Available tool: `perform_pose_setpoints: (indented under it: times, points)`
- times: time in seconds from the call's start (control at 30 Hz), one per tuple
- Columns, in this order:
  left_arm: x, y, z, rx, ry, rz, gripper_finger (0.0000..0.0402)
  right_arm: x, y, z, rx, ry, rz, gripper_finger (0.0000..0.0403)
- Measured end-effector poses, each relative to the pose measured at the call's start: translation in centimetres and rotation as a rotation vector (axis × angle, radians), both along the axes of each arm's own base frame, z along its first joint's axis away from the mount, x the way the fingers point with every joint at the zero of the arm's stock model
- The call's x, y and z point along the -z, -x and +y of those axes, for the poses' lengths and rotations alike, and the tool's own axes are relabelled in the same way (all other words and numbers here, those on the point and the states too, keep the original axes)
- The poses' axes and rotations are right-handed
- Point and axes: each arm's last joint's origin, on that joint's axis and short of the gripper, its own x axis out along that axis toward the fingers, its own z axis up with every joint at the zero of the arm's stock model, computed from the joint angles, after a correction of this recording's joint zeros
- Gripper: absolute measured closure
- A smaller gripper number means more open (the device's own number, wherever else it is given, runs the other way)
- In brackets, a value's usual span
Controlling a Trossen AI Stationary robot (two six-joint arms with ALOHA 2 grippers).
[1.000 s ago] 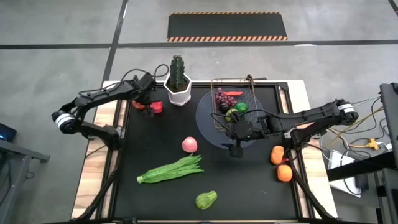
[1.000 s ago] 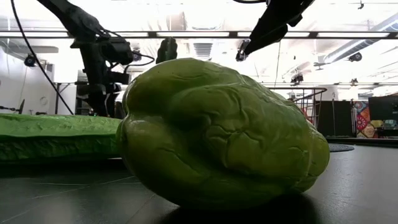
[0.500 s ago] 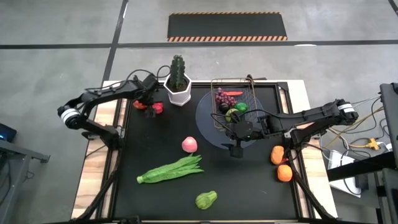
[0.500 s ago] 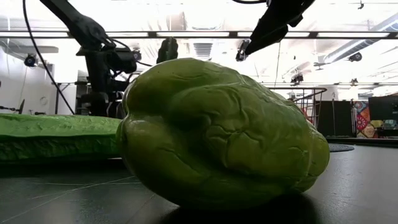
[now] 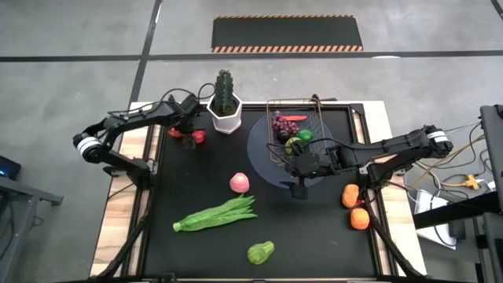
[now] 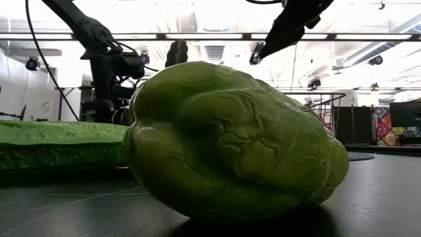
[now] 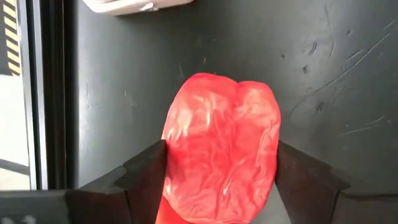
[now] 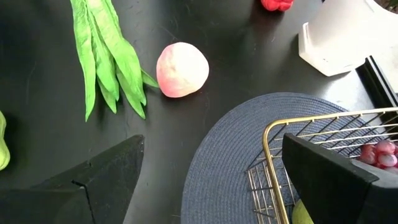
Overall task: Build produce basket
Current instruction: Put the red bell pepper into the gold wire basket
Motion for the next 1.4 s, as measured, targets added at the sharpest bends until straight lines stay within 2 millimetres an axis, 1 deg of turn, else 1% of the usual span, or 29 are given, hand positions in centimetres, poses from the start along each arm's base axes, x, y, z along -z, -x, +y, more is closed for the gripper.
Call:
perform_pose_setpoints:
  times: [0.1,0.17,0.27,0.37,0.43,0.57,0.7,0.8,1.0,1.07,1.17,1.27,1.4]
  points:
    - [-0.2,0.2,-0.2,-0.006,-0.008,0.017,0.017,0.0,0.0,0.0,0.0,0.0,0.0,0.0039]
    - [-0.9,0.4,-0.3,-0.026,-0.031,0.023,0.0172,0.0,0.0,0.0,0.0,0.0,0.0,0.0039]
    - [-2.7,0.8,-0.6,-0.076,-0.055,-0.001,0.0173,0.0,0.0,0.0,0.001,-0.001,-0.001,0.0039]
    - [-4.7,1.2,-1.6,-0.114,-0.065,-0.059,0.0174,0.0,0.0,0.0,0.0,0.0,0.0,0.0039]
    - [-6.1,1.4,-2.6,-0.112,-0.068,-0.131,0.0174,0.0,0.0,0.0,0.0,0.0,-0.004,0.0039]
    - [-8.2,1.9,-4.9,-0.077,-0.072,-0.283,0.0175,0.0,-0.1,0.0,-0.011,0.009,-0.02,0.0039]
    - [-10.0,2.2,-7.5,-0.015,0.003,-0.475,0.0175,0.5,-0.4,0.1,-0.037,0.022,-0.057,0.0039]
    - [-11.2,2.2,-9.5,0.066,0.056,-0.639,0.0175,1.4,-0.6,0.2,-0.091,0.007,-0.101,0.0039]
    - [-12.9,1.8,-13.1,0.295,0.025,-0.984,0.0175,3.8,-0.7,0.7,-0.182,0.018,-0.262,0.0039]
    - [-13.2,1.3,-14.1,0.371,0.016,-1.119,0.0175,4.5,-0.6,0.7,-0.194,0.031,-0.34,0.0039]
    - [-12.9,0.4,-15.3,0.474,0.005,-1.313,0.0175,5.3,-0.5,0.7,-0.194,0.036,-0.486,0.0039]
    - [-11.7,-0.7,-16.2,0.557,-0.019,-1.477,0.0175,5.6,-0.3,0.6,-0.176,0.01,-0.645,0.0039]
    - [-9.6,-2.1,-17.1,0.618,-0.039,-1.67,0.0175,5.7,0.0,0.8,-0.185,0.0,-0.775,0.0039]
